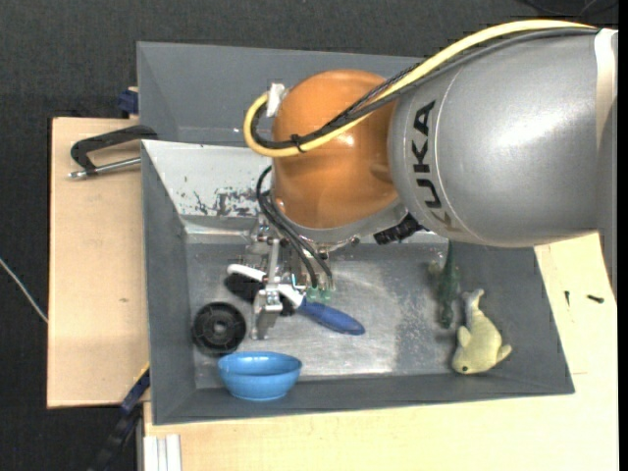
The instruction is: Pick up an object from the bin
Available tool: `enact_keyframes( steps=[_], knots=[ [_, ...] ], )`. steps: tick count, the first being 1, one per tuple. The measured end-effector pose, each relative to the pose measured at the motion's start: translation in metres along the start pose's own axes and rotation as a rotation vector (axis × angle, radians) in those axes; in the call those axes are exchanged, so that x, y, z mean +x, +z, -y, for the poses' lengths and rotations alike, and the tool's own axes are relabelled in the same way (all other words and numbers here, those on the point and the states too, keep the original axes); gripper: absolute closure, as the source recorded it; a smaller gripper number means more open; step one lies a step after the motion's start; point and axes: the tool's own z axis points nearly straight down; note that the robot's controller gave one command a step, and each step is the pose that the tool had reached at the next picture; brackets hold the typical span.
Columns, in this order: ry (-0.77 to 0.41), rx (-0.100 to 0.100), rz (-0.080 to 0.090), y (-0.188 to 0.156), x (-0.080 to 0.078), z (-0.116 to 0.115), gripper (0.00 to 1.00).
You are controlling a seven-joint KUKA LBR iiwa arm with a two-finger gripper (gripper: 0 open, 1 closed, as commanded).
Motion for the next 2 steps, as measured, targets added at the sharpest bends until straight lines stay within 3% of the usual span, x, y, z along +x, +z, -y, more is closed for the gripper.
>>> enact_keyframes(
  steps=[1,2],
  knots=[
    [-0.254,-0.007,0.040,0.111,-0.035,0.040,0.00],
    [-0.373,0.005,0.039,0.130,-0.092,0.112,0.00]
  ],
)
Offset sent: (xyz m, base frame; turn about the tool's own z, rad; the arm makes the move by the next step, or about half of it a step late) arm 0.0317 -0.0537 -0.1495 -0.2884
